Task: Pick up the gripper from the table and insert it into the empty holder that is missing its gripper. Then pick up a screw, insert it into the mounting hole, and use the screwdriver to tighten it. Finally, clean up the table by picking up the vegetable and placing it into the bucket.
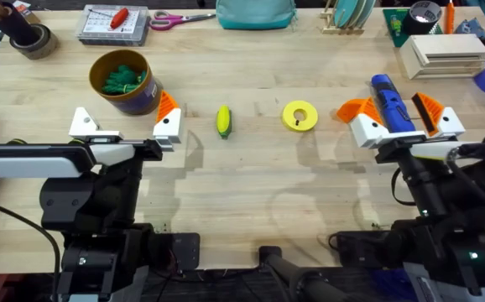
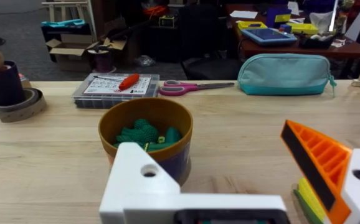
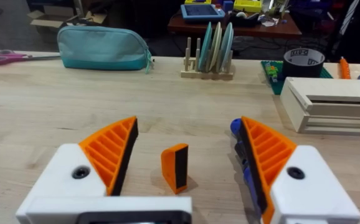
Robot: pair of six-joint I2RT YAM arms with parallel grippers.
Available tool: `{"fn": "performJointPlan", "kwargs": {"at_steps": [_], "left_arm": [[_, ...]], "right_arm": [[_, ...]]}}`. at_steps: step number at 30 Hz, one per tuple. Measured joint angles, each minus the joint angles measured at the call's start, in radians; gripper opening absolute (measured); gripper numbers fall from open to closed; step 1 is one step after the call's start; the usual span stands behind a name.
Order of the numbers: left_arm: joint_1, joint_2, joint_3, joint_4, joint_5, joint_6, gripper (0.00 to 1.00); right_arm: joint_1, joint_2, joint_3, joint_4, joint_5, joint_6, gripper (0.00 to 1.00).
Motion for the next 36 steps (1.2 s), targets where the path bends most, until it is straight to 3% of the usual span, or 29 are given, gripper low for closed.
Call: {"fn": "performJointPlan", "kwargs": {"at_steps": [15, 19, 23, 30, 36], "left_arm": [[-0.001, 0.0, 0.0, 0.002, 0.0, 0.0, 0.985], [-0.001, 0.0, 0.002, 0.123, 0.024, 0.001, 0.985], [-0.001, 0.001, 0.035, 0.112, 0.039, 0.002, 0.985], [0.0, 0.131, 0.257, 0.067, 0.053, 0.02, 0.985], [-0.001, 0.409, 0.524, -0.069, 0.056, 0.028, 0.985]], "right_arm": [[0.0, 0.0, 0.0, 0.021, -0.001, 0.0, 0.997], [0.0, 0.0, 0.002, 0.145, -0.003, 0.0, 0.997], [0.0, 0.0, 0.047, 0.141, -0.001, 0.0, 0.997], [0.0, 0.023, 0.263, 0.08, 0.001, 0.0, 0.997], [0.0, 0.187, 0.497, -0.095, 0.001, 0.0, 0.997]]}}
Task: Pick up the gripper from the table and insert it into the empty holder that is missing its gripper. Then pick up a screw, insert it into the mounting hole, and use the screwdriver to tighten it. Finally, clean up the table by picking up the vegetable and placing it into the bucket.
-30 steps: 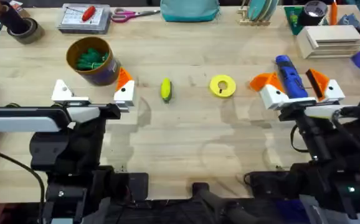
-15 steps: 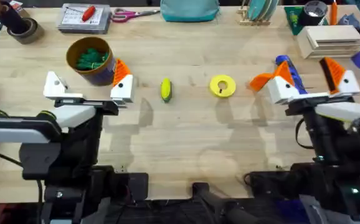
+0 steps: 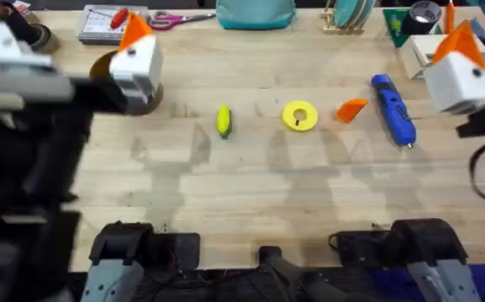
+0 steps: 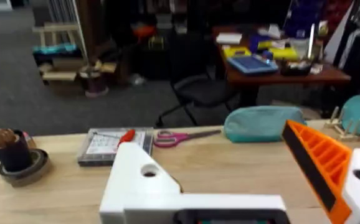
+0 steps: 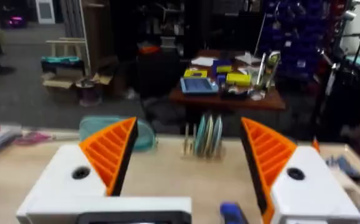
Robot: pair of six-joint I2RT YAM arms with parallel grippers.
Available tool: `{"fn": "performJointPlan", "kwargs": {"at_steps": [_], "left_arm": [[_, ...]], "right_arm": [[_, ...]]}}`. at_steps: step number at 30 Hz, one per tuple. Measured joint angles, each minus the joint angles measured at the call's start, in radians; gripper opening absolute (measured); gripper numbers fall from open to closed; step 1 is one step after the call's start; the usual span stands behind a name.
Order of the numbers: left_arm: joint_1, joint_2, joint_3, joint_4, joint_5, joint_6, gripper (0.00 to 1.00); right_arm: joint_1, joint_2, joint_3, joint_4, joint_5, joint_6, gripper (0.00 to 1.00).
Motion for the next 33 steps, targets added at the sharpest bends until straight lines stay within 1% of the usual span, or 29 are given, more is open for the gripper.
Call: {"fn": "performJointPlan", "kwargs": {"at_steps": [1, 5, 9, 13, 16, 20, 25, 28, 33], "left_arm": [[0.0, 0.042, 0.039, -0.027, 0.0, 0.001, 0.985], [0.0, 0.23, 0.22, -0.195, 0.0, 0.003, 0.985], [0.0, 0.393, 0.385, -0.368, 0.004, 0.004, 0.985], [0.0, 0.536, 0.517, -0.509, 0.004, 0.004, 0.985], [0.0, 0.626, 0.592, -0.598, 0.004, 0.004, 0.985], [0.0, 0.737, 0.662, -0.698, 0.005, 0.003, 0.985], [0.0, 0.826, 0.688, -0.821, 0.008, 0.004, 0.985], [0.0, 0.846, 0.688, -0.856, 0.008, 0.004, 0.985], [0.0, 0.847, 0.695, -0.862, 0.008, 0.003, 0.985]], "right_arm": [[0.0, 0.042, 0.047, -0.051, 0.0, 0.0, 0.997], [0.0, 0.213, 0.216, -0.228, 0.0, 0.0, 0.997], [0.0, 0.38, 0.363, -0.382, 0.0, 0.0, 0.997], [0.0, 0.532, 0.496, -0.548, 0.0, 0.0, 0.997], [0.0, 0.625, 0.579, -0.669, 0.0, 0.0, 0.997], [0.0, 0.731, 0.656, -0.798, -0.001, 0.0, 0.997], [0.0, 0.821, 0.695, -0.908, -0.023, 0.034, 0.997], [0.0, 0.831, 0.695, -0.943, -0.029, 0.047, 0.997], [0.0, 0.831, 0.699, -0.945, -0.037, 0.053, 0.997]]}}
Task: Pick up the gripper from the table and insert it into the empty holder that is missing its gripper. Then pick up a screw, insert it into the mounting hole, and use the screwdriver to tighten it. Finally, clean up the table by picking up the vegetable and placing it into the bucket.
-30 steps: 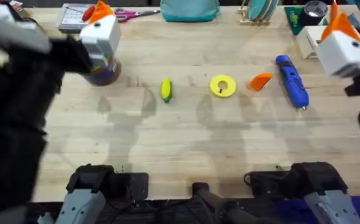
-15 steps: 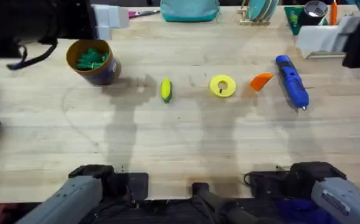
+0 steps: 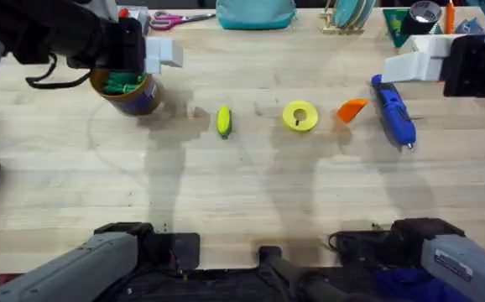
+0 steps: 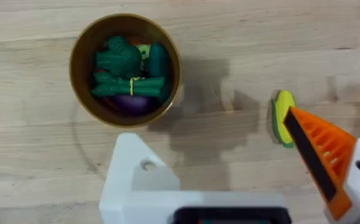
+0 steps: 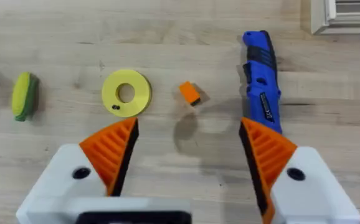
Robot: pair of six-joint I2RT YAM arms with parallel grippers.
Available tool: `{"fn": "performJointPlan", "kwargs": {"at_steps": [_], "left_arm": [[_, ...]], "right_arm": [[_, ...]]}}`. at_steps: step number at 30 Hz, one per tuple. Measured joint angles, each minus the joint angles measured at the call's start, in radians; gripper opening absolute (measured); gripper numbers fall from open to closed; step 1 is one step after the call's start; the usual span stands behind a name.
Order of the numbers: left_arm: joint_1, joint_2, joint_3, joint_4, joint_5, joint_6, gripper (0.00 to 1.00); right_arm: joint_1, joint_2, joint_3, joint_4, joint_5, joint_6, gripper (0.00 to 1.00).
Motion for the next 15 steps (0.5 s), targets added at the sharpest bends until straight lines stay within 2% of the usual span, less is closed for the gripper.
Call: {"fn": "performJointPlan", "kwargs": {"at_steps": [11, 15], "left_arm": [[-0.007, 0.0, 0.004, -0.006, 0.023, -0.005, 0.985], [-0.061, 0.0, 0.004, -0.022, 0.018, -0.035, 0.985]], "right_arm": [[0.0, 0.0, 0.0, 0.0, -0.005, 0.01, 0.997], [0.0, 0.0, 0.0, 0.01, -0.005, 0.011, 0.997]]}}
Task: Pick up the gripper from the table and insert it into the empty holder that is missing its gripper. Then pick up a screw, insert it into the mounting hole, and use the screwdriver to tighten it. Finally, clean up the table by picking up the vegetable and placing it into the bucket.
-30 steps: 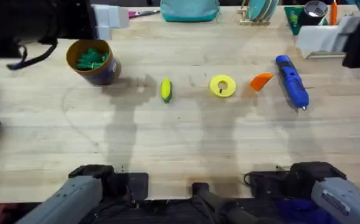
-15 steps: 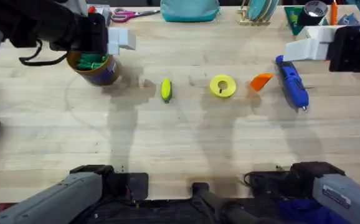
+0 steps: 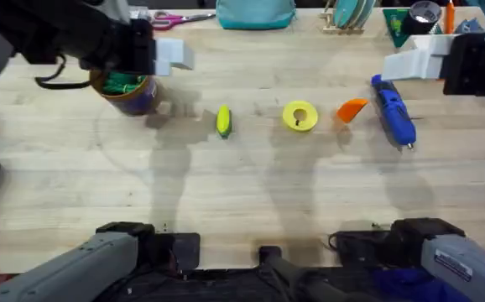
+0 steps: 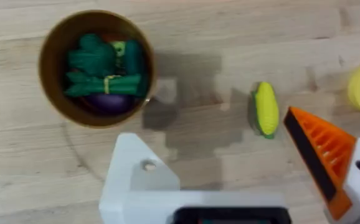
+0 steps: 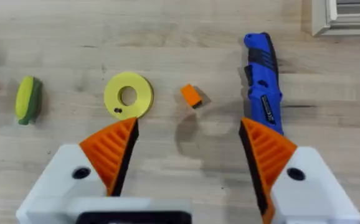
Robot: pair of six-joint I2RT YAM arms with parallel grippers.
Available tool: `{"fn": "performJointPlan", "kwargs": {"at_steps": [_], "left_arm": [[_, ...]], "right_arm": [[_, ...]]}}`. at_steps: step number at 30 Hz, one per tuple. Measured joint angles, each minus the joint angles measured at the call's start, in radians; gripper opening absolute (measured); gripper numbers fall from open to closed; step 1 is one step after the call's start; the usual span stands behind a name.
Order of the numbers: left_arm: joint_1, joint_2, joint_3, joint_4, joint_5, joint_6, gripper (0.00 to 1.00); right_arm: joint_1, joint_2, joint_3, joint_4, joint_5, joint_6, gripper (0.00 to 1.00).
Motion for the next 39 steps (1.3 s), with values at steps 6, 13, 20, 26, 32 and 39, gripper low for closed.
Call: {"fn": "performJointPlan", "kwargs": {"at_steps": [6, 13, 20, 26, 32, 39], "left_arm": [[-0.163, 0.002, 0.0, -0.016, -0.04, -0.1, 0.985], [-0.331, 0.088, 0.011, -0.028, -0.057, -0.255, 0.985], [-0.361, 0.269, 0.011, -0.057, -0.06, -0.326, 0.985], [-0.361, 0.393, 0.011, -0.014, -0.06, -0.336, 0.985], [-0.361, 0.5, 0.011, 0.006, -0.06, -0.337, 0.997], [-0.361, 0.549, 0.011, 0.024, -0.06, -0.339, 0.902]], "right_arm": [[0.0, 0.0, 0.0, 0.012, 0.0, 0.0, 0.997], [0.0, 0.0, 0.0, 0.012, 0.0, 0.001, 0.997], [0.0, 0.0, 0.0, 0.012, 0.0, 0.003, 0.997], [0.0, 0.0, 0.0, 0.012, 0.0, 0.003, 0.997], [0.0, 0.0, 0.0, 0.011, 0.0, 0.003, 0.997], [0.0, 0.011, 0.001, 0.011, 0.0, 0.003, 0.997]]}}
